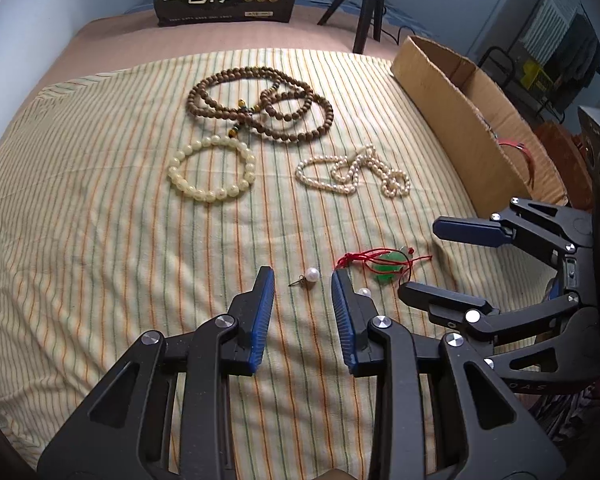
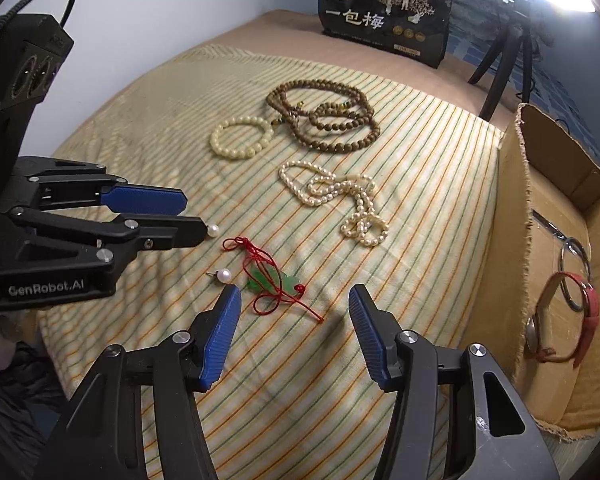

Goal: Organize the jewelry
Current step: 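Grasp a pearl earring with the left tool while the right tool grasps the green jade pendant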

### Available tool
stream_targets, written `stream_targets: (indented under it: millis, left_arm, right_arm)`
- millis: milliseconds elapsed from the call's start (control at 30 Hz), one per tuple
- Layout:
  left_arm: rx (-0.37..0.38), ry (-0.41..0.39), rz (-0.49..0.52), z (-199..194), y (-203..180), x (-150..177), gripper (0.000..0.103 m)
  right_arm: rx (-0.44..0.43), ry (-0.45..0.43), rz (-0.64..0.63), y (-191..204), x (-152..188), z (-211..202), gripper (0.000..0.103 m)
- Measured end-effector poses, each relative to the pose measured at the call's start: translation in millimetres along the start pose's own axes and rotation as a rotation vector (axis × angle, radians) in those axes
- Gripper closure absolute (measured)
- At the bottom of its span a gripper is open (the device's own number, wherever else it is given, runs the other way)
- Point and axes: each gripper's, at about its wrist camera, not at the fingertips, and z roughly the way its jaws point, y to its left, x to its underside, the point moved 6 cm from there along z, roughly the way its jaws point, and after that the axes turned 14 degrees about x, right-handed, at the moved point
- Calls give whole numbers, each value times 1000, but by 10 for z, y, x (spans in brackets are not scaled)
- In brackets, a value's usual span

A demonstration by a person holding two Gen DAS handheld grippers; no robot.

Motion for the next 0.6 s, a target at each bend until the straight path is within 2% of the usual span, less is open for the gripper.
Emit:
stream_targets:
  millis: [400, 600]
  left_arm:
    - [-10, 30, 26, 173, 28, -27, 80]
    - [-20, 34, 49, 220, 38, -40, 90]
  right_arm:
    - [2, 14, -24, 18, -27, 109, 50]
    - [12, 10, -47, 58, -57, 136, 50]
